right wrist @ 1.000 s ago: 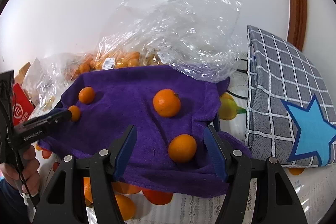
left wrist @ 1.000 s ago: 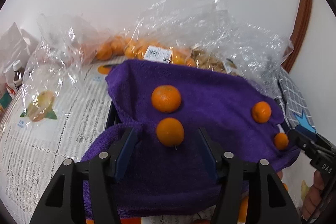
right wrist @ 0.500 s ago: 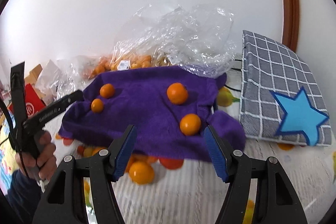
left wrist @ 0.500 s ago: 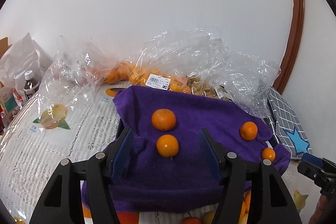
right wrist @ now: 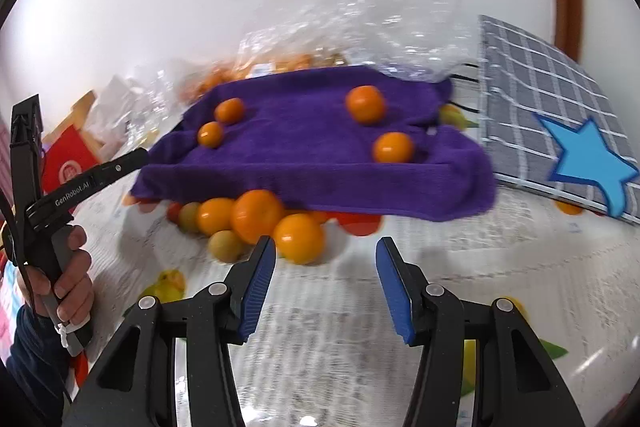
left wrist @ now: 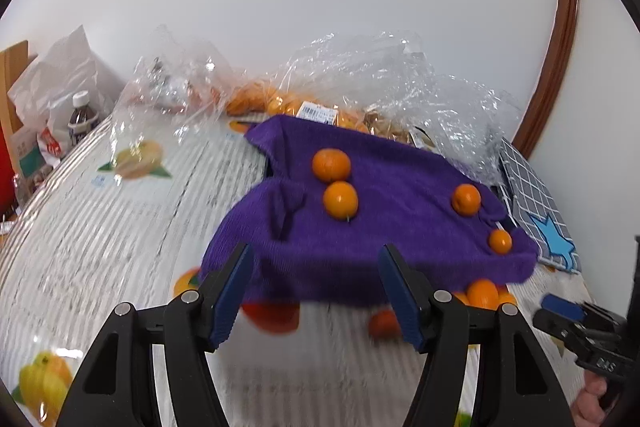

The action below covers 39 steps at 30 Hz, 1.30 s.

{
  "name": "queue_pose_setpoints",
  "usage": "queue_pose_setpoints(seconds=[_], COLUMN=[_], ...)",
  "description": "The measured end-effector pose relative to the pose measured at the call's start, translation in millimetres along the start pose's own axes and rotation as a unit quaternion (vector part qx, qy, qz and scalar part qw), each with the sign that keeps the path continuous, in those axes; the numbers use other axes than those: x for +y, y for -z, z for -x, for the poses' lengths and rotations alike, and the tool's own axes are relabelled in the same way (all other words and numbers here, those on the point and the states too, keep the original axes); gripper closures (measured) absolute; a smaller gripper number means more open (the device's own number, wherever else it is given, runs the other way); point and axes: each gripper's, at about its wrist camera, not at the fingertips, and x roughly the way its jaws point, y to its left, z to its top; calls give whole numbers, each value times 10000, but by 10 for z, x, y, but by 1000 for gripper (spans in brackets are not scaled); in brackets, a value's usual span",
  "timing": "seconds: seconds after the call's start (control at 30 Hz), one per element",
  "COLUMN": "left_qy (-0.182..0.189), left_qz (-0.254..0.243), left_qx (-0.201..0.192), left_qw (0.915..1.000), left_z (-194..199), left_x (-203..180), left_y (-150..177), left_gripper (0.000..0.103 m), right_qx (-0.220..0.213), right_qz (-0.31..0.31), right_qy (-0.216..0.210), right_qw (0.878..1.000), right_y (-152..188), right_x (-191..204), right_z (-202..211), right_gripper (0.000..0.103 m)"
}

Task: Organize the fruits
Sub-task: 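Move the right gripper back and grasp an orange beside the towel, then lift the orange with the right gripper while the left gripper grasps a small red fruit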

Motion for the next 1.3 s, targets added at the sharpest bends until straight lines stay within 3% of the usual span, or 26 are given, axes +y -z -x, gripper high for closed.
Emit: queue_pose_setpoints(seconds=[0.27,0.4,0.5,0.63,0.8,0.9,0.97,1.03,1.17,1.3], left_qy=[158,238,337,533,640,810,954,849,762,709], left_qz=[95,31,28,31,8,189,380,302,135,122], left_qx=[247,351,412,498,590,847,1068,1169,1151,1279], left_qw=[9995,9991,9986,9973,9962,9929,9890,9890,9903,9892], left_z=[48,3,-11,-32,-76,-191,-291,-348,-354,-400], left_x=[50,22,11,-2,-77,-129,-167,-231,-299,-317], left_y=[125,130,139,151,158,157,172,200,218,235], left_gripper=[39,39,39,40,46,57,60,66,68,80], right_qx=[482,538,543,524,227,136,147,211,198,212], right_qz=[195,376,480,420,407,338,387,366,286,356], right_qy=[-314,-252,-178,-206,71,59,128,185,138,117], right_qw=[9982,9975,9972,9975,9989,9993,9991,9989,9993,9991], right_y=[-53,-75,-58,-57,-14,22,46,63,60,58], right_x=[83,126,130,77,-70,-172,-206,-253,-273,-246], right_z=[-418,-509,-523,-493,-306,-223,-212,-234,-238,-263], right_gripper=[55,57,68,68,68,68,68,68,68,68])
